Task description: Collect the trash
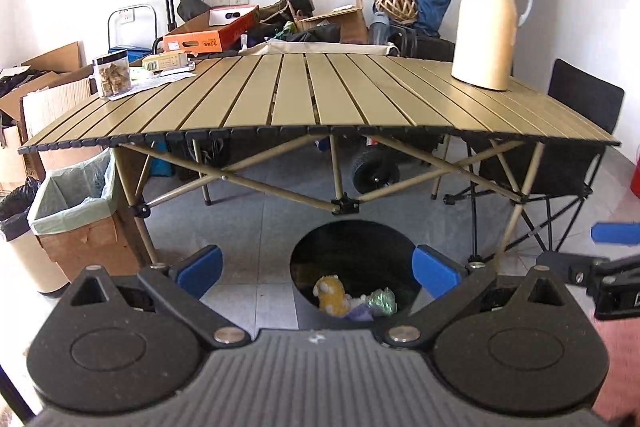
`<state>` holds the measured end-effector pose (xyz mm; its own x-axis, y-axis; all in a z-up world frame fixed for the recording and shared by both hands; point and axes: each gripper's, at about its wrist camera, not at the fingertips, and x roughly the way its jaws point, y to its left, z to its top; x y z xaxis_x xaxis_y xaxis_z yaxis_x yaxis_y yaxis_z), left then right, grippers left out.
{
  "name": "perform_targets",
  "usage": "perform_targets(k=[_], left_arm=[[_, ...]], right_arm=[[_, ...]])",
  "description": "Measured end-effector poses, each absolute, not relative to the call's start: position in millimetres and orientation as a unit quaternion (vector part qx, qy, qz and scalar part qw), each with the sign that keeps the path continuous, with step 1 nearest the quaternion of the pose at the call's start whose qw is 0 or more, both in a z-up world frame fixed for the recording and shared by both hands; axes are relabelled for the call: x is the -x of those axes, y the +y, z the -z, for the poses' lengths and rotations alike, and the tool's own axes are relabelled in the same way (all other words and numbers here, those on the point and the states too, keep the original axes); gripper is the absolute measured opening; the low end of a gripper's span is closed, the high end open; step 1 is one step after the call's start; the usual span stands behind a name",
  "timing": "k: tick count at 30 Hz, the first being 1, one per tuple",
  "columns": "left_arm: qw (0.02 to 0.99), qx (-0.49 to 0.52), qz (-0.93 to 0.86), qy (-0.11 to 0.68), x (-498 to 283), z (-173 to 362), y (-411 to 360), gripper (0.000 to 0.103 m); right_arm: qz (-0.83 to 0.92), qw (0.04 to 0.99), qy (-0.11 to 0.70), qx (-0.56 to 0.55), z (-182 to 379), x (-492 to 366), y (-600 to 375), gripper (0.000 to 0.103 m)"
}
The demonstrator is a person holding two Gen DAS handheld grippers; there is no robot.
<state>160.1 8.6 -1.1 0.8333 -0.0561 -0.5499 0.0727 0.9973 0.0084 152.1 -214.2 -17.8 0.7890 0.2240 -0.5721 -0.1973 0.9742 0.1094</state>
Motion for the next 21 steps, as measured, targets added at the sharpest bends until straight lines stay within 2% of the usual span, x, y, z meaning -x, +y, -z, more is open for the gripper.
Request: perform_targets(k=[11, 21], left_arm=[[0.956, -0.014, 0.038, 0.290, -102.6, 14.3, 13.0, 0.103], [0.959, -0.005, 0.029, 0.283, -86.8, 13.5, 14.5, 0.103]], right_arm=[[-0.121, 0.947, 0.296, -0.009, 17.2, -94.5, -204.4, 0.103], [-0.126, 0.948, 0.293, 0.002, 17.0, -74.6, -205.0, 0.103]])
